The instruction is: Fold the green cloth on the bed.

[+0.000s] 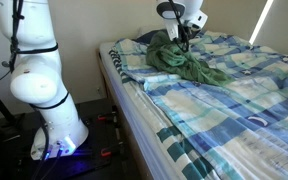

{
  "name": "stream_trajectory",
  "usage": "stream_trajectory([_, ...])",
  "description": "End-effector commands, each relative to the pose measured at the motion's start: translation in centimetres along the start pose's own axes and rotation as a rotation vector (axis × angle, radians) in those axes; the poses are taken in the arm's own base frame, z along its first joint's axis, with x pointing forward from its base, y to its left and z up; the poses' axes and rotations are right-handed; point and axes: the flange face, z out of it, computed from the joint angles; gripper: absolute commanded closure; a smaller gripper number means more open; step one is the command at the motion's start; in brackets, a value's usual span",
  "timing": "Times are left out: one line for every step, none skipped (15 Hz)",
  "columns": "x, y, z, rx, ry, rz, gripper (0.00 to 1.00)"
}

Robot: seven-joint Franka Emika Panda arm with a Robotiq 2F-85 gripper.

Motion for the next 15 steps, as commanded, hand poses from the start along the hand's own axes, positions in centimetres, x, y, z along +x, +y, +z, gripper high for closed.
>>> stream_trajectory([-1.3, -2.4, -6.2, 0.028, 0.101, -0.038, 0.06])
stream_trajectory([-1.6, -3.0, -7.6, 0.030, 0.119, -0.044, 0.01])
stream_trajectory([-2.0, -3.5, -9.1, 0.025, 0.141, -0.050, 0.00])
stream_trajectory([-2.5, -3.9, -10.3, 0.024, 0.155, -0.056, 0.00])
stream_trajectory([-3.2, -4.1, -11.4, 0.020, 0.167, -0.058, 0.00])
stream_trajectory([-3.8, -4.2, -12.2, 0.018, 0.178, -0.059, 0.00])
stream_trajectory([-4.5, -4.2, -13.0, 0.016, 0.189, -0.056, 0.00])
stream_trajectory([-5.2, -4.2, -13.6, 0.012, 0.199, -0.053, 0.00])
stream_trajectory([-5.8, -4.0, -14.1, 0.009, 0.207, -0.048, 0.00])
stream_trajectory([-6.6, -3.8, -14.5, 0.007, 0.209, -0.033, 0.00])
stream_trajectory([-7.5, -3.6, -14.8, 0.004, 0.207, -0.016, 0.00])
stream_trajectory([-8.4, -3.3, -14.8, 0.000, 0.200, 0.012, 0.00])
stream_trajectory([-9.3, -3.0, -14.7, -0.008, 0.188, 0.044, 0.00])
stream_trajectory([-10.3, -2.5, -14.4, -0.017, 0.171, 0.081, 0.00])
stream_trajectory([-11.3, -1.9, -14.1, -0.027, 0.154, 0.121, 0.00])
